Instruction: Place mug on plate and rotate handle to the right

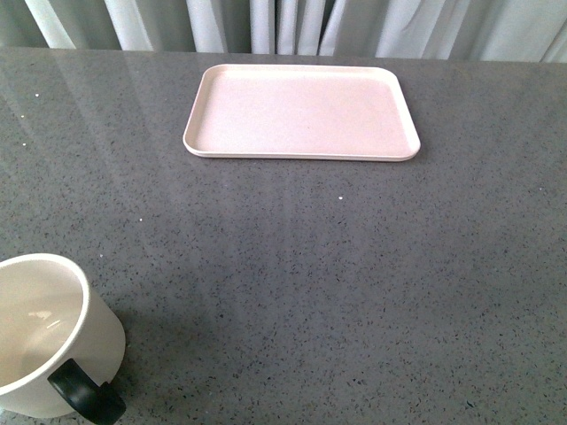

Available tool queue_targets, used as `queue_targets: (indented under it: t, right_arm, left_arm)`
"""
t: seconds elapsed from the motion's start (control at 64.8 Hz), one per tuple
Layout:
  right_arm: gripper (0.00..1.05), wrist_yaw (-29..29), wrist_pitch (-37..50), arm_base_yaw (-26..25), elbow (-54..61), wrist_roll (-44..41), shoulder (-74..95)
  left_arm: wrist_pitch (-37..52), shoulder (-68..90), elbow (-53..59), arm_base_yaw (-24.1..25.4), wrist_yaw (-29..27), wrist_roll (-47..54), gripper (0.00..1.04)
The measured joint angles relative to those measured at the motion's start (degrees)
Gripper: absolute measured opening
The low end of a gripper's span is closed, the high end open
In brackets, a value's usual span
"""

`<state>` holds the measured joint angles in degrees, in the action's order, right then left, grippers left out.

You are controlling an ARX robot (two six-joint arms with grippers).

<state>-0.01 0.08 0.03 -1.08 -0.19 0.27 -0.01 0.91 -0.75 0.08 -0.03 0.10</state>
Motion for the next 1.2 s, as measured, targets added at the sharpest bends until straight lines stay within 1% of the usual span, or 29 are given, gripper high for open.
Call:
queue_targets:
  t: [0.679,0.71,0.756,0.787,0.818,0.849,0.88,0.911,0.988,1.065,1.204]
  right_arm:
    - [0.96,0.0,0.0,0.0,0.0,0.0,0.0]
    - [0.96,0.0,0.0,0.0,0.0,0.02,0.0]
    - [0.96,0.07,0.0,0.0,0.0,0.0,0.0]
    - [0.96,0.02,0.0,0.0,0.0,0.02,0.0]
    - [0.96,-0.09,0.0,0.0,0.0,0.0,0.0]
    - [0.96,-0.02,0.0,0.0,0.0,0.0,0.0]
    - [0.96,0.0,0.0,0.0,0.0,0.02,0.0]
    - [0.96,-0.02,0.0,0.0,0.0,0.02,0.0]
    - [0.96,-0.02,0.0,0.0,0.0,0.0,0.0]
    - [0.96,0.0,0.0,0.0,0.0,0.02,0.0]
    - [0.96,-0.02,0.0,0.0,0.0,0.0,0.0]
  left_arm:
    - [0.0,0.0,0.0,0.0,0.0,0.0,0.96]
    - [-2.43,1.29,-0.81,-0.09,-0.66,-0.9,0.96]
    - [-13.22,7.08,-5.75,0.33,0.31,-2.64,0.95]
    - [-18.62,12.28,-9.18,1.22,0.85,-2.75,0.95]
    - [-22.23,16.98,-12.04,2.14,1.9,-2.49,0.95]
    - [-23.91,21.27,-14.51,3.02,2.89,-1.84,0.95]
    - [-24.0,24.76,-16.59,3.96,4.02,-0.87,0.95]
    - [-23.12,29.53,-19.69,5.27,6.43,0.94,0.95]
    - [-21.35,36.92,-23.61,6.93,8.98,5.64,0.95]
    - [-20.2,42.16,-24.76,7.39,9.33,8.59,0.96]
    - [-17.97,47.76,-24.9,7.37,10.75,9.66,0.96]
